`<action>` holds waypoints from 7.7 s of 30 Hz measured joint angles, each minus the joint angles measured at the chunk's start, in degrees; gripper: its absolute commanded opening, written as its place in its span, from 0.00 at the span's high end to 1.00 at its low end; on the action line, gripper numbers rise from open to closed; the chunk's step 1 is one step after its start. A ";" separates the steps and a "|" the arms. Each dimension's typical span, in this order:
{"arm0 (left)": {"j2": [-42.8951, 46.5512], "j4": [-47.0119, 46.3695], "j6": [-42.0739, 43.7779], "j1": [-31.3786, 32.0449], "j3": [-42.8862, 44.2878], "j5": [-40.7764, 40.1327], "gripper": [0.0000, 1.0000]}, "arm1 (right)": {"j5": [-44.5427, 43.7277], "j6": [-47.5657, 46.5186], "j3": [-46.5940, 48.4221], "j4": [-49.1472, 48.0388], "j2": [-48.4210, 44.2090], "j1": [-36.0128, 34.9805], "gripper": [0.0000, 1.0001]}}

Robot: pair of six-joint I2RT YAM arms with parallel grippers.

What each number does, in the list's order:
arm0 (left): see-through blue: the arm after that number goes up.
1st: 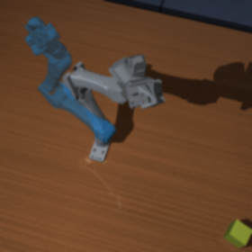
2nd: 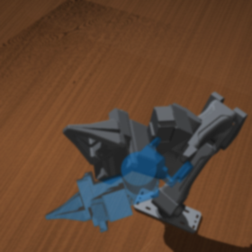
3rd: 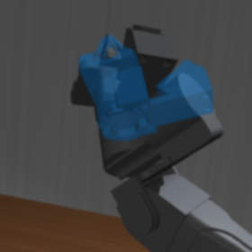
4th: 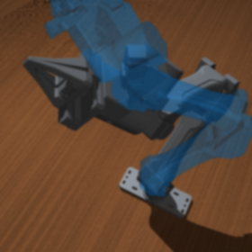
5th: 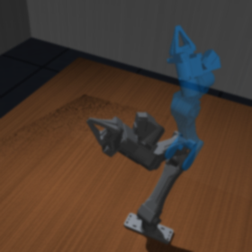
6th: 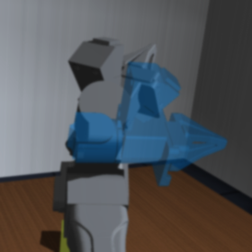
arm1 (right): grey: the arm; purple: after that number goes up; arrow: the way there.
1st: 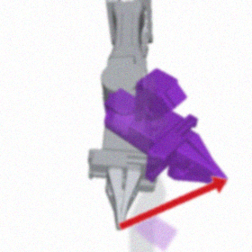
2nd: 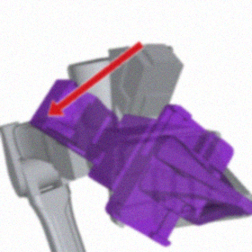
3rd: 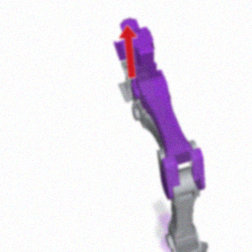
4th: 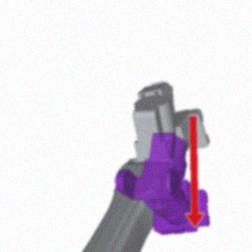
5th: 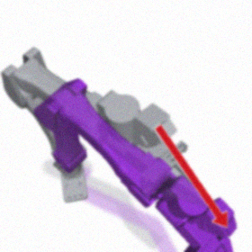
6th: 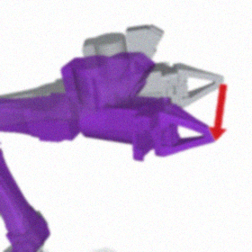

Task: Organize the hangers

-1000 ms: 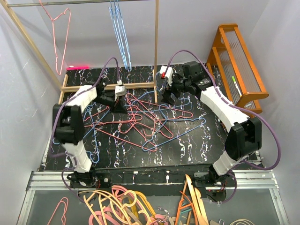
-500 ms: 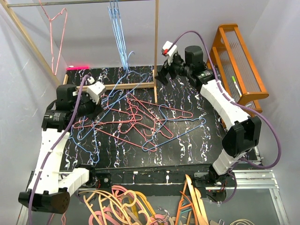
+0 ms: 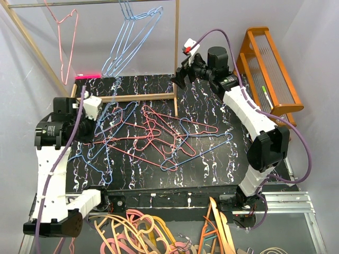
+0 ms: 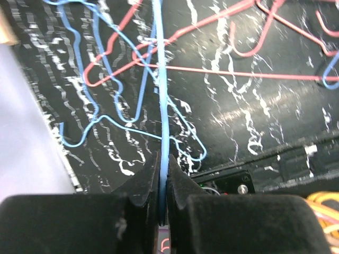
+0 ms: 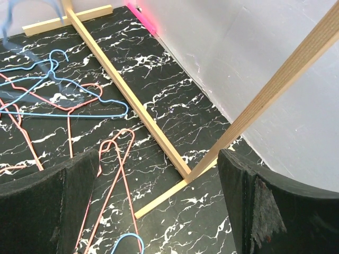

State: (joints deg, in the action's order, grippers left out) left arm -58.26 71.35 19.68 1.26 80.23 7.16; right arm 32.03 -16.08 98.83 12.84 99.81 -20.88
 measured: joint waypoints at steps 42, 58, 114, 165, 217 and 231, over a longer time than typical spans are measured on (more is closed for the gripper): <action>-9.77 -39.82 -7.65 -11.26 20.37 10.16 1.00 | -0.87 -0.35 -10.60 -4.44 -6.05 0.00 0.01; -2.45 -32.04 -8.37 -11.28 22.58 13.88 1.00 | -3.50 -0.48 -10.45 -4.28 -6.01 0.00 0.02; -0.11 -40.50 -3.02 0.50 -8.35 7.87 0.03 | 4.87 -29.11 -15.04 15.69 -8.28 0.07 0.03; -13.73 -21.40 3.08 6.54 -10.19 29.27 0.03 | 8.87 -72.04 -19.28 40.96 15.54 3.58 0.60; -14.95 -46.69 7.34 20.28 -36.96 44.46 0.03 | 19.12 -47.36 -12.87 40.63 5.40 4.68 0.92; -21.00 -79.17 3.28 20.24 -41.18 41.24 0.03 | 20.44 -47.47 -11.82 41.29 5.57 4.83 0.92</action>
State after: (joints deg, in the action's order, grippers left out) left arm -79.26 -7.81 22.96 21.50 39.05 48.40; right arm 52.47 -63.55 87.00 54.13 105.38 -16.05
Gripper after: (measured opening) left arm 0.970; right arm 0.098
